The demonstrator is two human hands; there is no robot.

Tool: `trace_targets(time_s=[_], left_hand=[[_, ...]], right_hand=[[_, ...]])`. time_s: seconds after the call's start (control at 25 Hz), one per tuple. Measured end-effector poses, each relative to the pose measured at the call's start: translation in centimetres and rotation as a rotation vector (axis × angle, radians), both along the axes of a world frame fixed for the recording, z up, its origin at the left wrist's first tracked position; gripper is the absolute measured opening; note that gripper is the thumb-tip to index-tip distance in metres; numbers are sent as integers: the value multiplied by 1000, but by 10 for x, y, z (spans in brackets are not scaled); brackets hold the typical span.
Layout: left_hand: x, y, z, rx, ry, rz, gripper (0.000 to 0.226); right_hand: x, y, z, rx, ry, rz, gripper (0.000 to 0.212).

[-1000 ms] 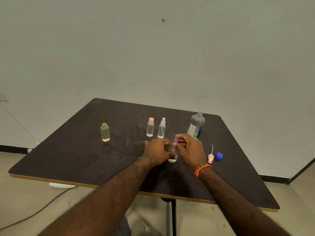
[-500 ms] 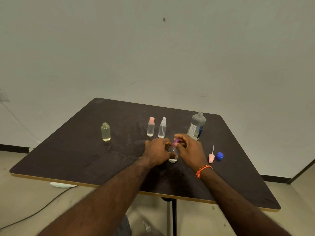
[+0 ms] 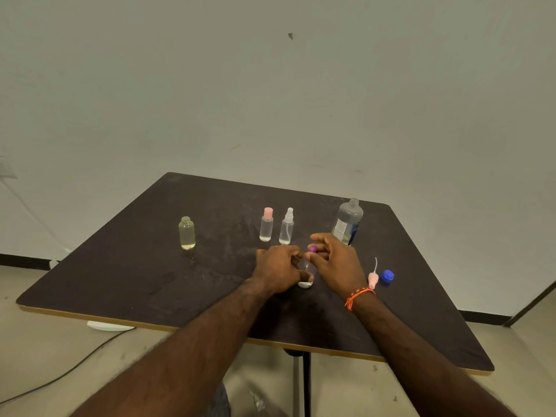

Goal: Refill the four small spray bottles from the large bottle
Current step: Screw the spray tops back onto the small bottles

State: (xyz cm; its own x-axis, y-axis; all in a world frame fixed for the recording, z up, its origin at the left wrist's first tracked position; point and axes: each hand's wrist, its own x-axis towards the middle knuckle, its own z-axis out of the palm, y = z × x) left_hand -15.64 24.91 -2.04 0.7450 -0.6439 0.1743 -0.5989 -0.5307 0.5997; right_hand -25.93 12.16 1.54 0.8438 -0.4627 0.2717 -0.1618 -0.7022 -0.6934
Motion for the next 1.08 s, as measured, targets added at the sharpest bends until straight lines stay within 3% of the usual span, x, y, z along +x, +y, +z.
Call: trace_targets(time_s=[0.12, 0.28, 0.4, 0.52, 0.6, 0.72, 0.84, 1.08], left_hand=[[0, 0, -2, -15, 15, -4, 34], [0, 0, -2, -31, 35, -6, 25], [-1, 1, -1, -22, 37, -6, 33], [-2, 2, -1, -13, 22, 1, 31], [-4, 4, 0, -16, 22, 1, 30], [-4, 3, 1, -18, 24, -13, 29], [-4, 2, 0, -14, 32, 2, 33], [-3, 1, -3, -16, 48, 14, 40]], right_hand=[[4, 2, 0, -22, 26, -117, 46], [-1, 6, -7, 45, 60, 32, 76], [-4, 3, -4, 51, 26, 91, 61], [-1, 0, -3, 32, 2, -32, 48], [0, -1, -2, -5, 7, -83, 53], [0, 1, -1, 47, 41, 29, 72], [0, 1, 1, 116, 54, 122, 62], [3, 4, 7, 19, 61, 2, 49]])
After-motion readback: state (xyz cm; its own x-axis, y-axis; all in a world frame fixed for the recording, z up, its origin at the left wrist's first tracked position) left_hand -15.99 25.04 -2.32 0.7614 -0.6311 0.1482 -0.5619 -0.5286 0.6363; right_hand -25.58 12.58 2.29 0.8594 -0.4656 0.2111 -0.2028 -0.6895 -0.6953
